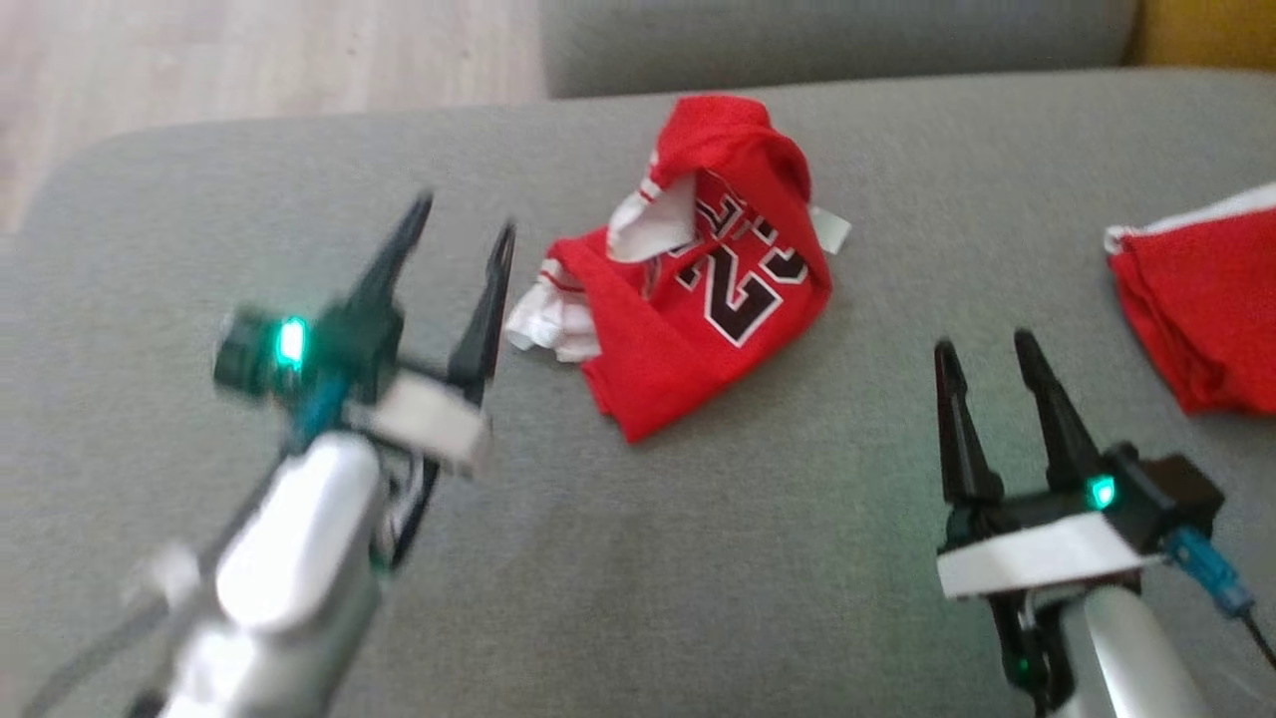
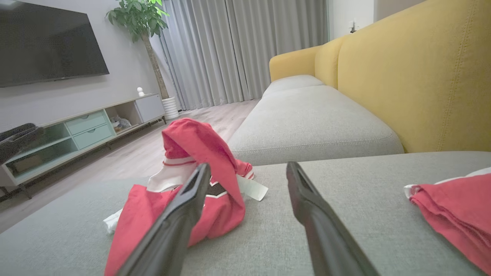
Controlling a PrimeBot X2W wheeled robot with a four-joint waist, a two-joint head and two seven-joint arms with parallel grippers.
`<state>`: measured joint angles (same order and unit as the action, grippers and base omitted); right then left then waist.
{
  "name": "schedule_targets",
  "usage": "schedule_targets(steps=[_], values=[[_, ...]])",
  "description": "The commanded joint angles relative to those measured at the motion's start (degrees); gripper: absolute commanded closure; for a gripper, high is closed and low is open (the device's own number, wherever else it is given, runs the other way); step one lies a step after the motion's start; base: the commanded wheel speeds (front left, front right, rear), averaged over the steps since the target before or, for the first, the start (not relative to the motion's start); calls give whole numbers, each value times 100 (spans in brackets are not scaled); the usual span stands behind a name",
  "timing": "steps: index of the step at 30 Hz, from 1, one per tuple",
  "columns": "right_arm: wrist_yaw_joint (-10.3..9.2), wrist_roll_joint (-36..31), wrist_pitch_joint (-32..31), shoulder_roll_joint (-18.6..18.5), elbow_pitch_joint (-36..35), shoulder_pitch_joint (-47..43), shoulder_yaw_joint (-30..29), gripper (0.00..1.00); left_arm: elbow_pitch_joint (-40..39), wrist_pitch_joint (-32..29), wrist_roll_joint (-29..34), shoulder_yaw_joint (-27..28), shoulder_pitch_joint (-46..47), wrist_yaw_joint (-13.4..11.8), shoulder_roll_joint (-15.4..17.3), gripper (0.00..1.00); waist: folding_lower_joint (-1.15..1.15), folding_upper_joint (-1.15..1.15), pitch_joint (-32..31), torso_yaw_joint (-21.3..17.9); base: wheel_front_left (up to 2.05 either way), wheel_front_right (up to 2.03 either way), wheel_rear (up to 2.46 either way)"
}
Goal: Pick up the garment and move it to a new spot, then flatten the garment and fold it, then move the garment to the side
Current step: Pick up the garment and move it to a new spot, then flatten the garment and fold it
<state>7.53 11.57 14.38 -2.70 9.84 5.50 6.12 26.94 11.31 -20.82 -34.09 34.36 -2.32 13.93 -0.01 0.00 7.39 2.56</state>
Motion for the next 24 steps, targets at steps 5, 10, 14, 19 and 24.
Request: schedule_targets(steps=[5,10,14,19,24], values=[[-4,-85,62,-18,-85,-236,35,0,-707,308,-49,347,-1020,-607,21,0,1,0,-287,360,0,0,0],[-4,-143,62,-18,-42,-341,38,0,-1066,363,-112,540,-1840,-885,-219,0,1,0,-309,523,0,0,0],[-4,-233,62,-18,-33,-325,-1,0,-1345,366,-27,736,-2132,-884,-398,0,1,0,-233,641,0,0,0],[-4,-450,62,-18,153,-32,-120,0,-1438,367,167,868,-2136,-746,-531,0,1,0,-1,752,0,0,0],[-4,-452,-34,-56,944,623,-215,0,-1362,368,317,931,-1986,-591,-675,0,1,0,314,878,0,0,0]])
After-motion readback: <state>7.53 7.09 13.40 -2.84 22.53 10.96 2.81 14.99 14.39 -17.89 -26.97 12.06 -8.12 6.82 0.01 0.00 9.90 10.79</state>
